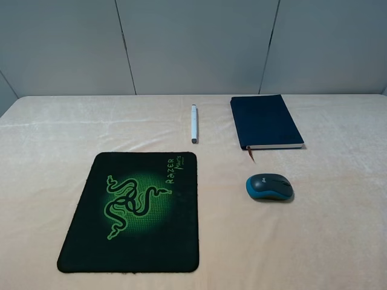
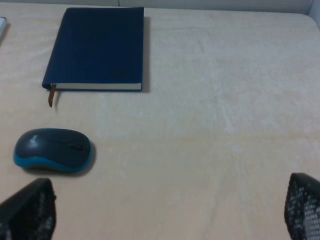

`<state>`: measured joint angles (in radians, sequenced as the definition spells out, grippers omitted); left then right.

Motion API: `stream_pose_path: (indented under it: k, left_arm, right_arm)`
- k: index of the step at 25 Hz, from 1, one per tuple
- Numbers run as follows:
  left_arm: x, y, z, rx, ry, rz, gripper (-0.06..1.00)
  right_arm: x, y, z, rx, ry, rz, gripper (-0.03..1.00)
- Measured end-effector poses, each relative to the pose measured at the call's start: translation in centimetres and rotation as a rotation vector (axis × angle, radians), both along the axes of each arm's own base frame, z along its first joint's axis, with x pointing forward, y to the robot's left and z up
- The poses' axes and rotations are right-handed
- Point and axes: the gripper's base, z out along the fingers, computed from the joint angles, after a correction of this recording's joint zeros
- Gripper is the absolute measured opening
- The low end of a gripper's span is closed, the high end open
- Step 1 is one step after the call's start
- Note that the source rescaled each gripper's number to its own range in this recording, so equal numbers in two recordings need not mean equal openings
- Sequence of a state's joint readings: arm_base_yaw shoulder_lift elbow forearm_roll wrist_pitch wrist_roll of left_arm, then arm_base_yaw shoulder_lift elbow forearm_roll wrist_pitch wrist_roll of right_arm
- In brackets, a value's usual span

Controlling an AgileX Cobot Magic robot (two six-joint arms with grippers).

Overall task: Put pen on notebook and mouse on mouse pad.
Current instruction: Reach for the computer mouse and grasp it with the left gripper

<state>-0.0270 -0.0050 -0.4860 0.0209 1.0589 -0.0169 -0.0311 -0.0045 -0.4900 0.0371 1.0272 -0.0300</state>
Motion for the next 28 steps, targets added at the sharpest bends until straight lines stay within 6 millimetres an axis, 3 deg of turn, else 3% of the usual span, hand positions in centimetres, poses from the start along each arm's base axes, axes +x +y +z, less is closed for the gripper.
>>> stream_pose_path:
  k: [8, 19, 23, 28]
  left_arm:
    - [-0.1, 0.2, 0.3, 0.016, -0.009, 0.009, 0.93]
    - [-1.3, 0.5, 4.2, 0.046, -0.112, 0.033, 0.93]
    - [0.8, 0.5, 6.0, 0.048, -0.024, 0.030, 0.93]
    - [5.3, -0.3, 7.4, 0.013, 0.151, -0.023, 0.93]
  right_arm:
    - [0.0, 0.0, 0.0, 0.000, 0.000, 0.000, 1.00]
    - [0.0, 0.0, 0.0, 0.000, 0.000, 0.000, 1.00]
    - [0.0, 0.0, 0.0, 0.001, 0.000, 0.000, 1.00]
    - [0.0, 0.0, 0.0, 0.001, 0.000, 0.000, 1.00]
